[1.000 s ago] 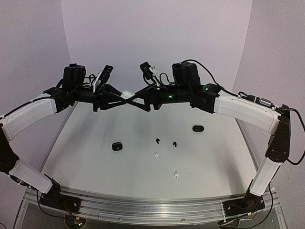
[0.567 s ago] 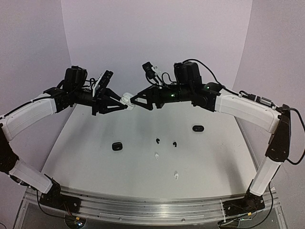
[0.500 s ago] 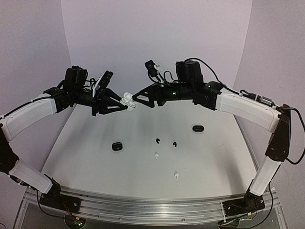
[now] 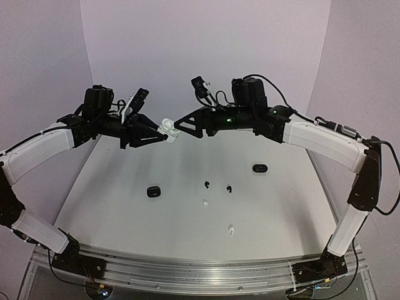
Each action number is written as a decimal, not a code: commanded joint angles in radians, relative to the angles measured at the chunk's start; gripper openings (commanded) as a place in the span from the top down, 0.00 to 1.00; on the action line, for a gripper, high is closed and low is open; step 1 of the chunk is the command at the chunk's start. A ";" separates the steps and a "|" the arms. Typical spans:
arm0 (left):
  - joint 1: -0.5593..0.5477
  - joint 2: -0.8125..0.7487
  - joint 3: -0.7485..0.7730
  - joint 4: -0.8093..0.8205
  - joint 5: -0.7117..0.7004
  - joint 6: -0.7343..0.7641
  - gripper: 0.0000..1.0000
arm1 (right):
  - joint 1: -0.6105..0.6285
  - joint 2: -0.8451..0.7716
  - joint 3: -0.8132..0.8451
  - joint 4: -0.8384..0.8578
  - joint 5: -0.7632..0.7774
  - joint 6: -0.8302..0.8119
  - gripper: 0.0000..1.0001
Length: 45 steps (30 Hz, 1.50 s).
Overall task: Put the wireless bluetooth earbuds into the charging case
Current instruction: Pick up the right earbud from the center of the board.
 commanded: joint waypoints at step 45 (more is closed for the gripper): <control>-0.012 -0.270 -0.392 0.422 -0.501 -0.212 1.00 | -0.199 -0.105 -0.147 -0.525 0.550 0.514 0.35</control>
